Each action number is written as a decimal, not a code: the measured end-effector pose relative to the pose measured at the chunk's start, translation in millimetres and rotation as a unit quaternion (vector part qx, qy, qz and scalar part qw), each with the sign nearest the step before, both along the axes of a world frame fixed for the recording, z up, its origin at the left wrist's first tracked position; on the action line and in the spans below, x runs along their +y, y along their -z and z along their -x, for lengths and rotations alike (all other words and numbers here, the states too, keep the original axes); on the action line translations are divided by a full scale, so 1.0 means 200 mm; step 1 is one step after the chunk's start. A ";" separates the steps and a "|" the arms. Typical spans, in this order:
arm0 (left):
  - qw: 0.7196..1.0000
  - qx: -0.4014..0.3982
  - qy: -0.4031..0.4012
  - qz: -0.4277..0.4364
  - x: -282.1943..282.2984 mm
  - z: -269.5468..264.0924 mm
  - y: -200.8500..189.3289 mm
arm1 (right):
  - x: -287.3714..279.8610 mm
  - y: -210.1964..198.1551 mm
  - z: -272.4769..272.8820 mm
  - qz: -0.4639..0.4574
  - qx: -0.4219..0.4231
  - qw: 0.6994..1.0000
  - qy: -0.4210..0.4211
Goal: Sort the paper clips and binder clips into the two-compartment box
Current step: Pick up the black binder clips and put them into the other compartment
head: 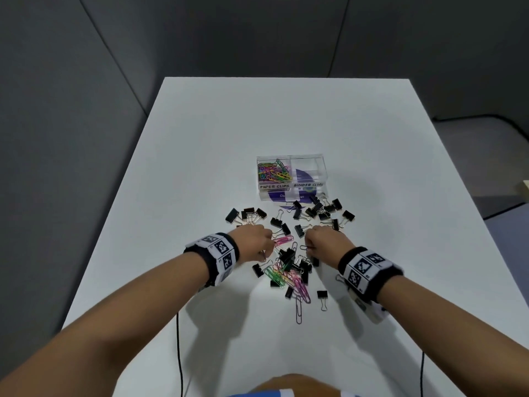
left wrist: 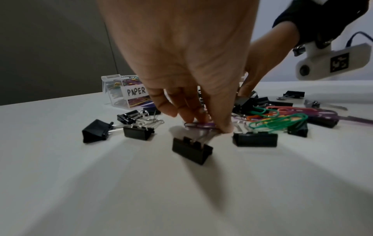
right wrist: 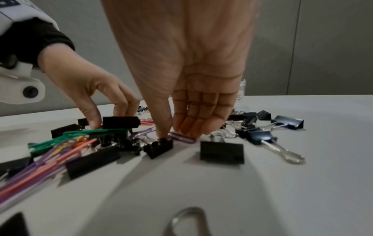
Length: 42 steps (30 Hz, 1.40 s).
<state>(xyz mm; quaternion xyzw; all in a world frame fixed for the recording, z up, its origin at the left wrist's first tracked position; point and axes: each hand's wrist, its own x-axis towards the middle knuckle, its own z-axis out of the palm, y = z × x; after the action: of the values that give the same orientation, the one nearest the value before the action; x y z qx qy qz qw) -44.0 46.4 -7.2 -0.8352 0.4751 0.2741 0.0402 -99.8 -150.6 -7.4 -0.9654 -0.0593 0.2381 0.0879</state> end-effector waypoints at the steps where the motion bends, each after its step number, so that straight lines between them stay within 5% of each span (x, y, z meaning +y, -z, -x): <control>1: 1.000 -0.004 -0.005 -0.004 0.00 0.00 0.00 | 0.01 0.00 0.00 -0.001 0.001 1.000 0.011; 6: 0.998 -0.010 -0.036 -0.042 0.00 -0.02 0.00 | 0.04 0.00 -0.02 -0.022 0.033 0.997 0.064; 14: 0.972 0.077 -0.211 0.062 -0.06 0.01 -0.04 | 0.01 0.01 -0.02 -0.029 0.029 0.998 0.045; 20: 0.999 0.003 -0.034 0.005 -0.16 0.08 -0.05 | -0.01 0.01 -0.02 -0.064 0.032 0.994 0.081; 27: 0.996 -0.021 -0.062 0.064 -0.10 0.02 -0.06 | -0.02 -0.02 0.01 -0.083 0.005 0.996 0.010; 35: 0.991 -0.040 -0.125 0.008 0.05 -0.09 -0.06 | 0.07 -0.01 -0.01 -0.042 0.024 0.989 -0.141; 42: 0.995 -0.078 -0.064 0.019 -0.20 -0.02 0.00 | 0.03 0.02 -0.01 -0.029 0.041 0.995 -0.086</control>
<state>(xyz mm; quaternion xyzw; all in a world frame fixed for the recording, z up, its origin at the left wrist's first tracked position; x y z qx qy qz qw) -39.9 6.4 -6.3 -0.8834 0.4212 0.2007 0.0433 -97.3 -143.7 -11.4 -0.9432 -0.1451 0.2824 0.0980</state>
